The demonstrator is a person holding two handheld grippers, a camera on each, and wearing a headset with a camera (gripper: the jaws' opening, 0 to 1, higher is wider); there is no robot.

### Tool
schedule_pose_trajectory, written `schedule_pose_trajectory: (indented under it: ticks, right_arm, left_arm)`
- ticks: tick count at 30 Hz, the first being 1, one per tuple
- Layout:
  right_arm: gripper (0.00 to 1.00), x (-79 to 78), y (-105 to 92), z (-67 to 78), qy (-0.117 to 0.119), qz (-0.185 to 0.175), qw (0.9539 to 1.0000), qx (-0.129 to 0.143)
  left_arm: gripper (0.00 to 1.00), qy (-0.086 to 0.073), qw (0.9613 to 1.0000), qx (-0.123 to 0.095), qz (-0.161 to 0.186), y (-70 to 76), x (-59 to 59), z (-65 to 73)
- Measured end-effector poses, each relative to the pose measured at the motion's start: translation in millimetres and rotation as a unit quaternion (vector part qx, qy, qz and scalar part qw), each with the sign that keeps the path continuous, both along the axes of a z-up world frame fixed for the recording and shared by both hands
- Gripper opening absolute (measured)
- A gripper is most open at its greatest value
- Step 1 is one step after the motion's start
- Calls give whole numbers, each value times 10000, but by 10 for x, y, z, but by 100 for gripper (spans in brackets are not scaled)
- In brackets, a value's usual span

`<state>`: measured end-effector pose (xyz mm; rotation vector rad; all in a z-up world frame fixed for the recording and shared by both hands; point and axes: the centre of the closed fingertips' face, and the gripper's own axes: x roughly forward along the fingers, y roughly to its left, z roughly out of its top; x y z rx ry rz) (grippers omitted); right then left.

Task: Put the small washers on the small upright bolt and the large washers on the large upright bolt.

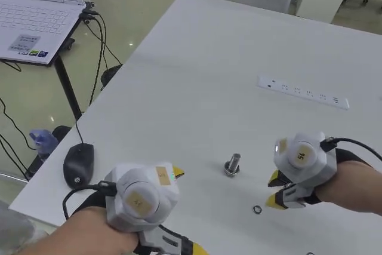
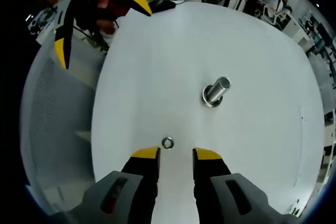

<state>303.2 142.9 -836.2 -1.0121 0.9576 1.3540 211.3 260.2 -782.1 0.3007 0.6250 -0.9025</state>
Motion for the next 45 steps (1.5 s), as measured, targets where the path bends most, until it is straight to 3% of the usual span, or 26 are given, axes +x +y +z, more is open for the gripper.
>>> schedule_pose_trajectory:
  ticks: [18, 34, 45]
  right_arm:
    - [25, -107, 25, -383, 61, -109, 9994, -334]
    - [24, -105, 26, -435, 35, -217, 9991, -369]
    - [15, -125, 41, -437, -11, -256, 9987, -436]
  left_arm:
    - [86, 60, 9999, 39, -94, 21, -27, -39]
    - [84, 86, 10000, 14, -8, 84, -58, -61]
    - [83, 93, 10000, 22, 22, 92, -80, -76]
